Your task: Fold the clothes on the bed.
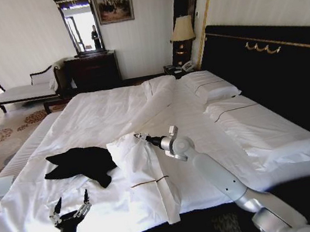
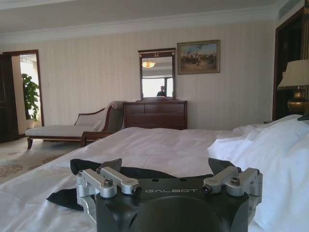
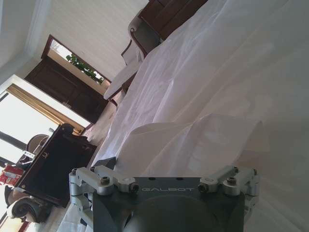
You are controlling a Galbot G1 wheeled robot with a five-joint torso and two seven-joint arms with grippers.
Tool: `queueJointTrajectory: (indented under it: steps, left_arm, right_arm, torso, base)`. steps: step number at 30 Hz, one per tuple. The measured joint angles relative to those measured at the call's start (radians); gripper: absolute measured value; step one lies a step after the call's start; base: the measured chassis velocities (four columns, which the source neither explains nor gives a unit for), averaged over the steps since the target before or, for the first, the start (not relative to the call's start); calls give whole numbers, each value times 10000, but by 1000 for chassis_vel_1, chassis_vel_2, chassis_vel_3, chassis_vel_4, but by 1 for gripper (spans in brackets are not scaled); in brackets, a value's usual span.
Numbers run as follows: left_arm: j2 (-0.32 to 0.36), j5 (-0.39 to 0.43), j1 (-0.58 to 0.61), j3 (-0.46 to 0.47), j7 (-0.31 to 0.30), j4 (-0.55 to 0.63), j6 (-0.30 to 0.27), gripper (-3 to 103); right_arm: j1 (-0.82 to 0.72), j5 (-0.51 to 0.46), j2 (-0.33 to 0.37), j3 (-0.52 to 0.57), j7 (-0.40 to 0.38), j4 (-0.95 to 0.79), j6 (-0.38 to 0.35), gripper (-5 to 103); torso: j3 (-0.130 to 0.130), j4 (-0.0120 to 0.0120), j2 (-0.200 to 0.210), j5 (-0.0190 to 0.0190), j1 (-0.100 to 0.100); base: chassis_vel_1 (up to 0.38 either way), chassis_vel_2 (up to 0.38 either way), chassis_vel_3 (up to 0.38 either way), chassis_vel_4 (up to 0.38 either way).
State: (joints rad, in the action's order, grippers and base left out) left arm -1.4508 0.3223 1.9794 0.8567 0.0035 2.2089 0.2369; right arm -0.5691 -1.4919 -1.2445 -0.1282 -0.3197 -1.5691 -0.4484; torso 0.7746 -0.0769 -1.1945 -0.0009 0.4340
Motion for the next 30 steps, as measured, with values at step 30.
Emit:
queueJointTrajectory:
  steps: [30]
  left_arm:
    - [-339, -630, -81, -279, -40, -274, 82, 100]
  right_arm:
    - [667, 1967, -384, -886, 2242, 1216, 601, 66]
  torso:
    - [0, 0, 0, 1, -1]
  base:
    - [0, 0, 0, 0]
